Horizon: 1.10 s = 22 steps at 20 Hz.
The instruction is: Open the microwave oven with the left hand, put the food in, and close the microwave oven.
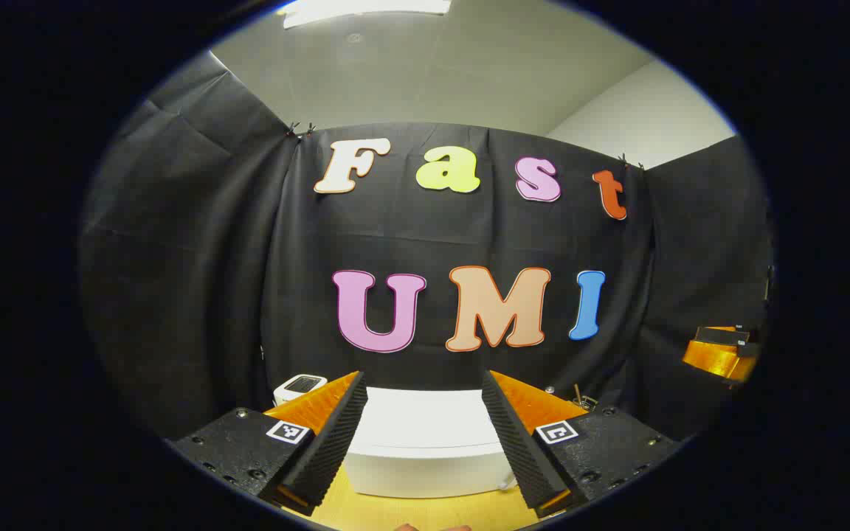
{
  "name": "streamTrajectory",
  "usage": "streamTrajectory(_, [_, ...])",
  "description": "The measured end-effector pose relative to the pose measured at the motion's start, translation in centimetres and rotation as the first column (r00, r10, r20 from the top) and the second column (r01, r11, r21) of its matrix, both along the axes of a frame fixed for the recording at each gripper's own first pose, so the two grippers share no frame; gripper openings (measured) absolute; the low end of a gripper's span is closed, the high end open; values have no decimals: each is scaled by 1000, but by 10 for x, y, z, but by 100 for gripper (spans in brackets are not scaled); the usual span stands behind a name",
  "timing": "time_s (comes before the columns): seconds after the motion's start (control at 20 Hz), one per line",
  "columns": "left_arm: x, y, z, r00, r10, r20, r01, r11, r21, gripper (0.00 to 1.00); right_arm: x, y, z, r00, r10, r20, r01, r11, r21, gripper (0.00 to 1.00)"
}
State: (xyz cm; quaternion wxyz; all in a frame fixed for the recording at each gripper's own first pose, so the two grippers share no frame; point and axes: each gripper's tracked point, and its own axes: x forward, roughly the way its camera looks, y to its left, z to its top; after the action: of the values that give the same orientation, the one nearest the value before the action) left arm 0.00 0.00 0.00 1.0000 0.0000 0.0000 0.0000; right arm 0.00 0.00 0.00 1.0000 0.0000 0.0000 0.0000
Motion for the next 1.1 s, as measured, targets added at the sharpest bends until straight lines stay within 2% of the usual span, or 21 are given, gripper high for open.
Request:
streamTrajectory(0.2, [4, 11, -6, 998, 51, 23, -52, 998, 20, 96, 8, -8, -13, 1000, -10, -15, 10, 1000, 9, 94])
streamTrajectory(0.25, [3, 11, -10, 998, 52, 21, -53, 998, 23, 93, 11, -10, -17, 1000, -14, -25, 14, 1000, 11, 94])
streamTrajectory(0.3, [3, 10, -11, 999, 49, 20, -50, 999, 23, 96, 14, -12, -21, 999, -19, -34, 19, 1000, 13, 94])
streamTrajectory(0.45, [4, 12, -18, 998, 54, 11, -54, 998, 41, 96, 19, -16, -29, 999, -26, -47, 28, 999, 35, 94])
streamTrajectory(0.5, [4, 11, -18, 998, 54, 8, -55, 998, 44, 93, 19, -15, -32, 998, -20, -55, 22, 999, 43, 94])
streamTrajectory(0.55, [3, 10, -20, 999, 53, 2, -53, 998, 39, 96, 18, -15, -34, 998, -16, -63, 20, 998, 53, 94])
streamTrajectory(0.7, [-2, 4, -23, 999, 36, -1, -36, 999, 16, 93, 12, -19, -38, 997, -22, -78, 28, 997, 74, 94])
streamTrajectory(0.75, [-3, 3, -24, 999, 37, -2, -37, 999, 11, 96, 11, -20, -39, 996, -24, -81, 30, 997, 74, 94])
streamTrajectory(0.9, [-9, -3, -29, 999, 36, -9, -36, 999, 14, 93, 3, -18, -40, 996, -9, -91, 15, 997, 72, 94])
streamTrajectory(0.95, [-10, -4, -27, 999, 36, -6, -36, 999, 14, 96, 1, -18, -40, 996, -4, -91, 10, 998, 64, 94])
streamTrajectory(1.1, [-13, -7, -32, 999, 35, -13, -35, 999, 16, 96, -4, -15, -39, 997, 10, -81, -8, 999, 33, 93])
